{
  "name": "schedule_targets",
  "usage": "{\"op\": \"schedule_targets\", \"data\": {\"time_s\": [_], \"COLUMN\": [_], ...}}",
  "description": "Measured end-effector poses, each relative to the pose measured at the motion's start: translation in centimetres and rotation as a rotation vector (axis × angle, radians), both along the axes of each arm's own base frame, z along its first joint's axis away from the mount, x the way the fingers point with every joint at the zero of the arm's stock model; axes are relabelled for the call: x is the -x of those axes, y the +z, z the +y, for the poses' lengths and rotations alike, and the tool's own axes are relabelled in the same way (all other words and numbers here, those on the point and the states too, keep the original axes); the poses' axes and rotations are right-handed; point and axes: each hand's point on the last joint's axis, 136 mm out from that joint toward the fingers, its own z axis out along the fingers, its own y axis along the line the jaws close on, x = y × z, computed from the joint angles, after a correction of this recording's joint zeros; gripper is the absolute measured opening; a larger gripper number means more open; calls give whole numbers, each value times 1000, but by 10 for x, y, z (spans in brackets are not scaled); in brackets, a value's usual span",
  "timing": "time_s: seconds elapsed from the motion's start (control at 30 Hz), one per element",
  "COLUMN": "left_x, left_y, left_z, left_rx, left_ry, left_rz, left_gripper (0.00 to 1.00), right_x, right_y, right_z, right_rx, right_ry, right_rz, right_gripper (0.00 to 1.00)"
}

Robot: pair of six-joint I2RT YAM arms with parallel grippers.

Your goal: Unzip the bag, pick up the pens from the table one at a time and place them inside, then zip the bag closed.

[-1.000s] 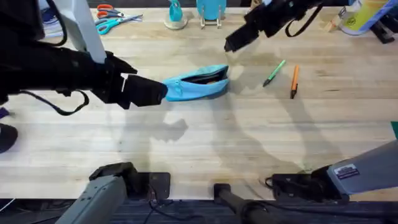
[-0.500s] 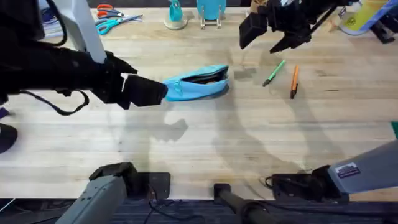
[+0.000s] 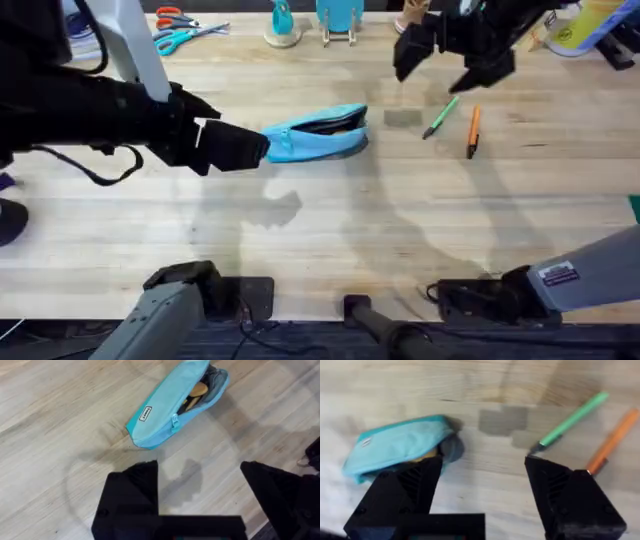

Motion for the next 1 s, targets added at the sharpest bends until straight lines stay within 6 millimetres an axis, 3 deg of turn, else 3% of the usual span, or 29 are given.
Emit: {"op": "schedule_targets", "data": {"time_s": [0.37, 0.77, 1.0], "left_x": [0, 0, 0], "left_y": [0, 0, 0], "left_z": [0, 0, 0], "left_rx": [0, 0, 0], "left_ry": [0, 0, 0], "left_rz": [0, 0, 0], "left_gripper": [996, 996, 995], "right_x": [27, 19, -11], "right_y": [-7, -4, -11], "right_z": [-51, -64, -62], "right_rx": [215, 248, 210], "right_ry": [-284, -436, -482], "right_rz": [114, 67, -54], "right_gripper": [996, 996, 996]}}
